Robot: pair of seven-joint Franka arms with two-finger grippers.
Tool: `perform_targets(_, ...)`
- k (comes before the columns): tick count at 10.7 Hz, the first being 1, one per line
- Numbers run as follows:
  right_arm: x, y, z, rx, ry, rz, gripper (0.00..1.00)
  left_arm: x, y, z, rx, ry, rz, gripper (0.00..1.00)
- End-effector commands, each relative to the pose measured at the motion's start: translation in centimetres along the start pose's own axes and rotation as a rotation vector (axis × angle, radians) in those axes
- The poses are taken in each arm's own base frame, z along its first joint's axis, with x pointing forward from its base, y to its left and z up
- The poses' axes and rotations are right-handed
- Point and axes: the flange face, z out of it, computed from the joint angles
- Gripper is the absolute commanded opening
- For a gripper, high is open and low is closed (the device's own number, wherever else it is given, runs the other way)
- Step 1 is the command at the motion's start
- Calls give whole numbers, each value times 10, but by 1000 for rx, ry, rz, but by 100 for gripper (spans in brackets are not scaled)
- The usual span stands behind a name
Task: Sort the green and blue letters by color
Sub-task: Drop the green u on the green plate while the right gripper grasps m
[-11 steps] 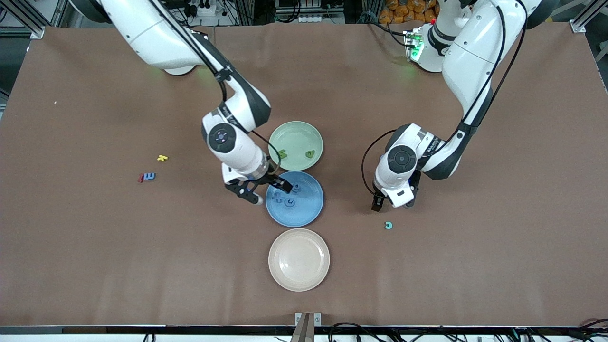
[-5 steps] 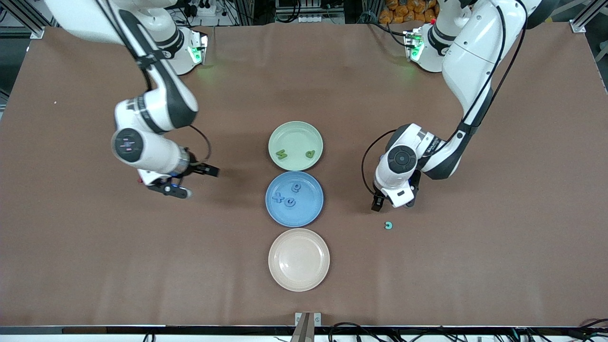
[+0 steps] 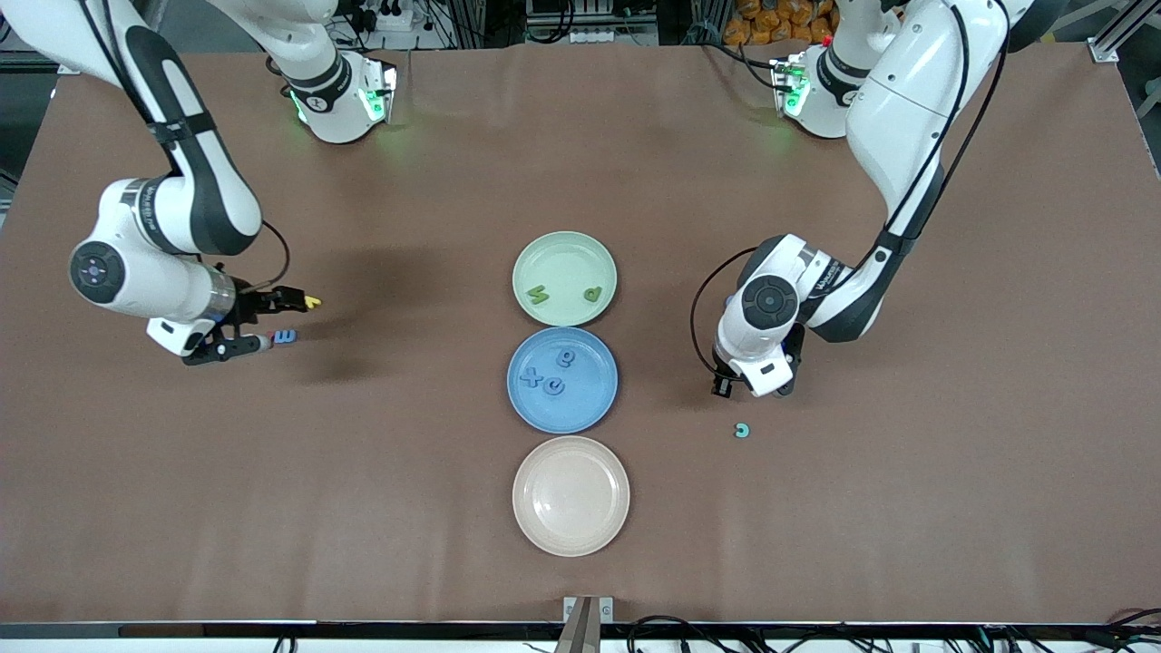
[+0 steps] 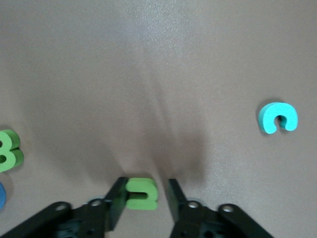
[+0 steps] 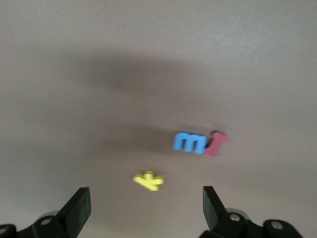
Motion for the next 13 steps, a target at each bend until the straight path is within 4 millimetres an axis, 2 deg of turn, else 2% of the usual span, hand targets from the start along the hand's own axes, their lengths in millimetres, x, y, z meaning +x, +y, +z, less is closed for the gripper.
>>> perform_targets(1,-29,42,9,-52,82,-295,100,-3,-3,0,-1,9,15,0)
perform_targets(2,-34,52,16,-79,122,-397,97,-4,-1,-8,-15,11,19,0)
perform_targets(3,-33,54,20,-109,155,-512,90,-5,0,-12,-20,11,20,0)
perform_targets(5,-34,51,28,-161,195,-673,81,-11,2,-24,-39,9,28,0)
perform_targets(6,-32,47,37,-161,185,-760,75,-24,1,-34,-53,-3,44,0)
perform_targets(7,-29,42,51,-149,173,-826,73,-40,4,-46,-73,-20,64,0)
perform_targets(8,-27,40,56,-159,178,-874,72,-59,2,-57,-85,-31,91,0)
perform_targets(9,-25,39,63,-180,187,-941,68,-91,-5,-69,-99,-46,141,0)
perform_targets(11,-18,32,76,-224,188,-1071,61,-164,-28,-78,-110,-57,255,0)
perform_targets(13,-13,28,82,-277,184,-1153,59,-228,-63,-72,-75,-54,340,0)
